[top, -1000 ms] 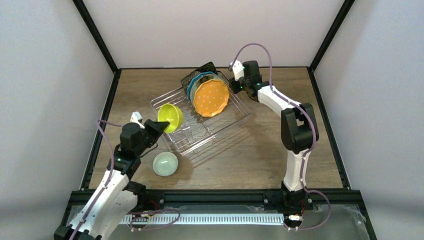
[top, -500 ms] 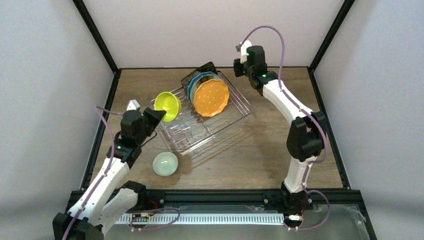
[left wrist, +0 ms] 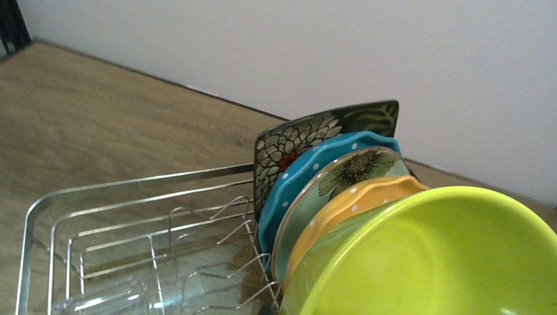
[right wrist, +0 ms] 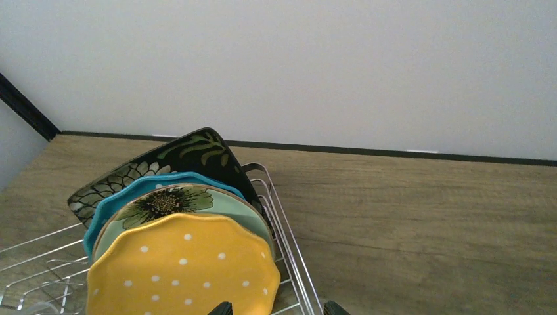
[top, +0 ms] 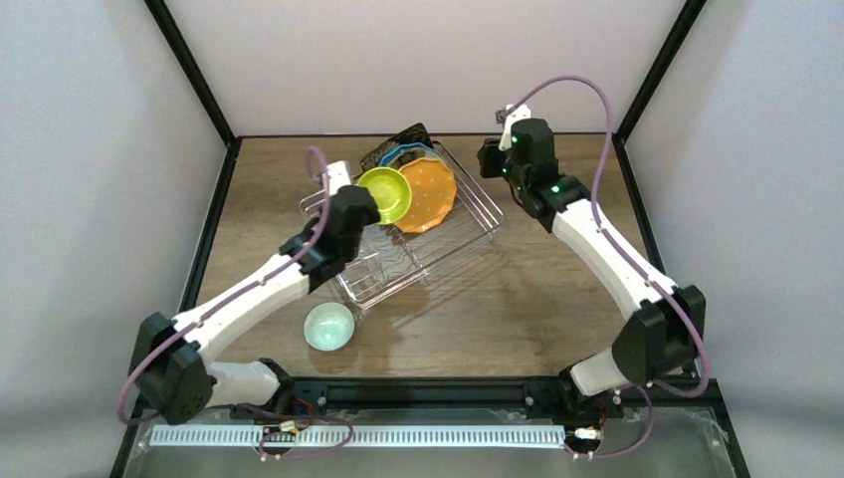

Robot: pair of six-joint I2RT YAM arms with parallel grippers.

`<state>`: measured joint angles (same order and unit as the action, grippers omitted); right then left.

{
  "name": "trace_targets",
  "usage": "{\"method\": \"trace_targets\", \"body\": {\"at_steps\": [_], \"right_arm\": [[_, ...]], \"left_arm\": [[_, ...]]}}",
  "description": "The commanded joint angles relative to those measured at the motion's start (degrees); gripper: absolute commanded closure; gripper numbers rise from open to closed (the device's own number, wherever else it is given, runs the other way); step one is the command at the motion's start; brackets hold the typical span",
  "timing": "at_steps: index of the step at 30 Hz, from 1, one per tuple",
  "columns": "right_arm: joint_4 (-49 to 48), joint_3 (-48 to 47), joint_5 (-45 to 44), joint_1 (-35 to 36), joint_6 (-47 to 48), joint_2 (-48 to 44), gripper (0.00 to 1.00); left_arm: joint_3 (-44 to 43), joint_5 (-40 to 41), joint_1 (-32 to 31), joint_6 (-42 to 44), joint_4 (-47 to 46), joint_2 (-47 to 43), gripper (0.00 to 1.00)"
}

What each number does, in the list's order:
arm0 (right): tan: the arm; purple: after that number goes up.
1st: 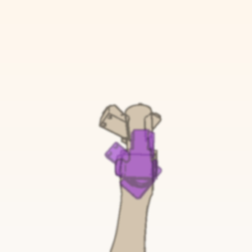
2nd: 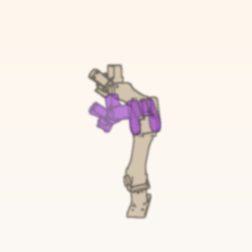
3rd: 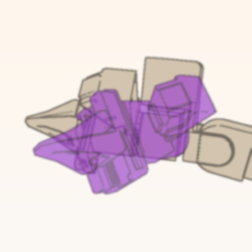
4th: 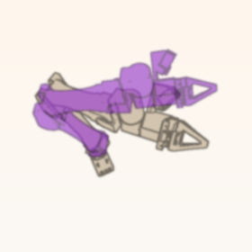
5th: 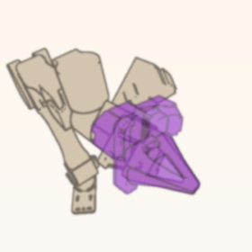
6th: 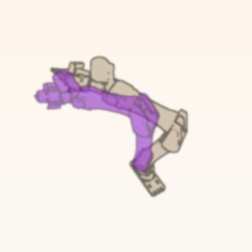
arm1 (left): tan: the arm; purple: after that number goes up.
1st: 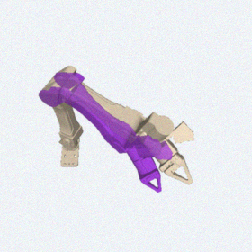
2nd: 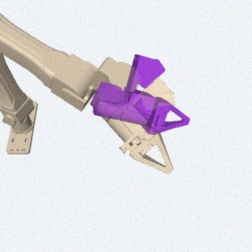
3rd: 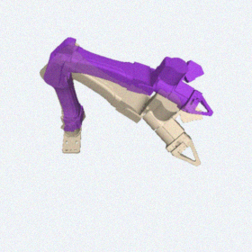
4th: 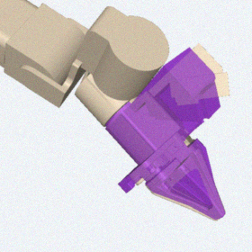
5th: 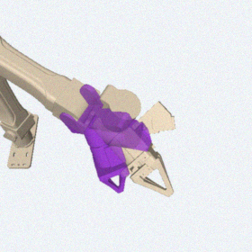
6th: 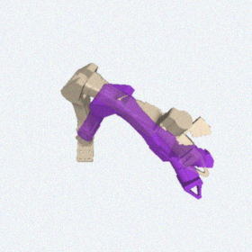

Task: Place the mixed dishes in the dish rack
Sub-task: Move the plate and dish rack to the center of the board, then place the bowl on the dish rack.

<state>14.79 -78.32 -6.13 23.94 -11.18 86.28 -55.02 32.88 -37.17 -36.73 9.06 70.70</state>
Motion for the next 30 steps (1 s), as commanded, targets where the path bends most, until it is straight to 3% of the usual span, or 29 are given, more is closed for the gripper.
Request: {"method": "trace_targets", "body": {"at_steps": [1,7,14,22,30], "right_arm": [[0.27,4.50,-3.73,-0.01,-5.52,-6.38,0.22],[-0.56,10.24,-5.19,0.02,-8.87,-14.38,0.23],[-0.94,14.59,-4.61,-0.01,-9.73,-19.61,0.24],[-1.71,18.25,-7.47,0.01,-10.00,-22.10,0.24],[-3.74,20.37,-14.69,0.03,-11.43,-23.91,0.26]], "left_arm": [[-5.50,18.04,-5.68,9.31,-1.30,7.33,0.97],[-9.93,32.60,-10.28,11.10,-0.05,16.19,0.97],[-13.30,40.24,-11.90,18.13,-4.82,23.16,0.97],[-10.35,36.34,-12.69,40.05,-24.05,25.68,0.97],[-8.82,27.40,-13.87,58.59,-36.67,30.59,0.97]]}}
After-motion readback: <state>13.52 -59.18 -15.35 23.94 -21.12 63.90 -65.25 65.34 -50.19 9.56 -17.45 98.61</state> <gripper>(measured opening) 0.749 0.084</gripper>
